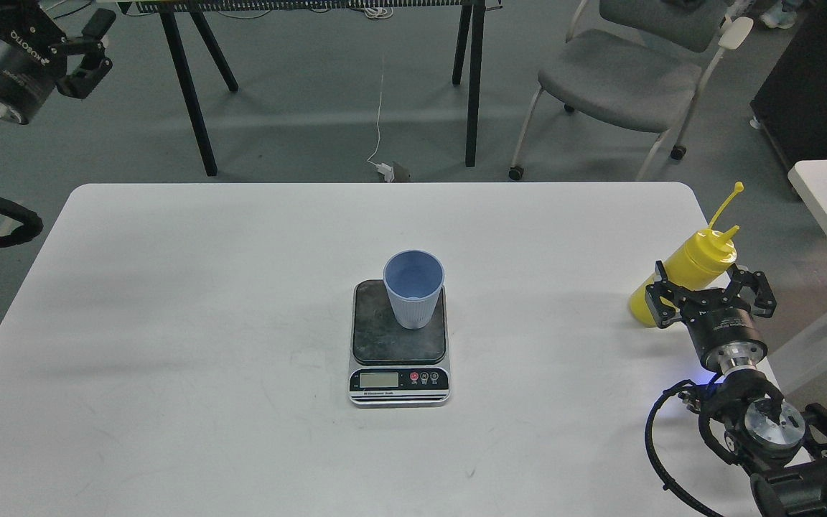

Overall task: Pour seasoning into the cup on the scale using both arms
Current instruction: 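Lift the yellow bottle and tilt its nozzle down over the cup, then hold the inverted bottle above the cup to pour seasoning, then turn the bottle upright and carry it back toward its spot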

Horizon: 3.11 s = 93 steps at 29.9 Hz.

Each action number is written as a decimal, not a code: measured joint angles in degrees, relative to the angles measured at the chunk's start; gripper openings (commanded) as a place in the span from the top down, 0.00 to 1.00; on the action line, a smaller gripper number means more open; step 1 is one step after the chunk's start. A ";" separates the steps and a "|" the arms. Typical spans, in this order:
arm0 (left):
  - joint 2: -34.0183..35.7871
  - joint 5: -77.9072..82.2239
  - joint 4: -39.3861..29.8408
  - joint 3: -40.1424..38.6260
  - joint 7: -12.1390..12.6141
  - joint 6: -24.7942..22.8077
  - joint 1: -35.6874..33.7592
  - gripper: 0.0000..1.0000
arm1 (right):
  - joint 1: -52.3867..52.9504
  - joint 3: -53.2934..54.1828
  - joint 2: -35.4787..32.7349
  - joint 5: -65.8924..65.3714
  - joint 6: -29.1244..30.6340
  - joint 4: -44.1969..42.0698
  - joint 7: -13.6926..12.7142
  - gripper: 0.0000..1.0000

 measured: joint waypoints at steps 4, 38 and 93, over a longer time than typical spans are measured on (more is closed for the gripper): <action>-0.24 0.03 0.00 0.07 0.00 0.05 0.00 0.02 | 0.29 0.04 0.85 -1.97 0.00 -1.47 1.66 0.64; -4.54 0.80 -1.21 -0.75 0.00 0.36 -0.09 0.02 | 43.53 -33.13 -16.98 -81.87 -14.30 21.50 -2.40 0.74; -7.57 0.77 -1.17 -0.96 0.00 0.92 -0.11 0.02 | 55.80 -53.07 1.87 -97.15 -26.58 11.92 -2.85 0.73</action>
